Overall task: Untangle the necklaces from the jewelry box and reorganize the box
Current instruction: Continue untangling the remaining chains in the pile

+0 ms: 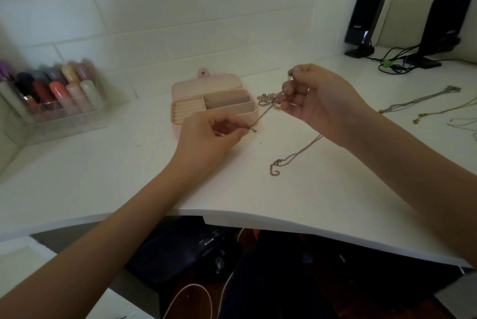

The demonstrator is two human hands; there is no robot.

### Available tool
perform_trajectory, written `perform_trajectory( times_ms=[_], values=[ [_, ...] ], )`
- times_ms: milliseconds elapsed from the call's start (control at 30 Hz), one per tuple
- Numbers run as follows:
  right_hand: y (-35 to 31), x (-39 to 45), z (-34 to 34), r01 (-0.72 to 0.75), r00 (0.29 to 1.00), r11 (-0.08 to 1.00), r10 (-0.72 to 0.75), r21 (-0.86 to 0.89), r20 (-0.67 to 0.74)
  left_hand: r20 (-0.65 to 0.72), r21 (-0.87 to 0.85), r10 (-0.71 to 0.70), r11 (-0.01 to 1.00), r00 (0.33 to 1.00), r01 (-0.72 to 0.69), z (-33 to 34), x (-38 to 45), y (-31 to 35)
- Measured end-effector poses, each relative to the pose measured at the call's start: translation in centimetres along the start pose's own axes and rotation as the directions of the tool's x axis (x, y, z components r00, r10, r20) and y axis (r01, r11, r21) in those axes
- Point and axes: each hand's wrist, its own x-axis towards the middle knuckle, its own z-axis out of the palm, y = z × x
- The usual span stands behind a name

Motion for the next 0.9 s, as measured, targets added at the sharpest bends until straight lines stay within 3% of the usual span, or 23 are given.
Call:
perform_trajectory(
  times_ms=[67,167,333,400,667,900],
  values=[
    [0.0,-0.1,0.0,-0.009,1.000,1.000,0.010,-0.022,0.016,0.001,0.047,0.004,0.999,1.000,-0.004,0.2,0.1,-0.2],
    [-0.1,-0.1,0.0,0.036,0.999,0.982,-0.034,-0.188,0.016,0.005,0.024,0.007,1.000,1.000,-0.007,0.5,0.1,0.0],
    [0.4,-0.4,0.1,0.158,0.986,0.844,-0.111,-0.513,0.122,0.095,-0.313,-0.027,0.948,0.995,0.056,1.7,1.2,1.3],
    [0.5,-0.3,0.0,0.192,0.981,0.787,-0.142,-0.586,0.131,0.098,-0.366,-0.026,0.929,0.995,0.060,2.4,1.5,1.5],
    [0.2,-0.2,-0.2,0.200,0.980,0.747,-0.134,-0.634,0.150,0.139,-0.408,-0.026,0.909,0.990,0.081,2.7,2.5,1.0],
    [0.1,-0.1,-0.2,0.145,0.989,0.832,-0.102,-0.536,0.108,0.081,-0.408,-0.063,0.908,0.995,0.091,2.9,2.0,0.8]
  ],
)
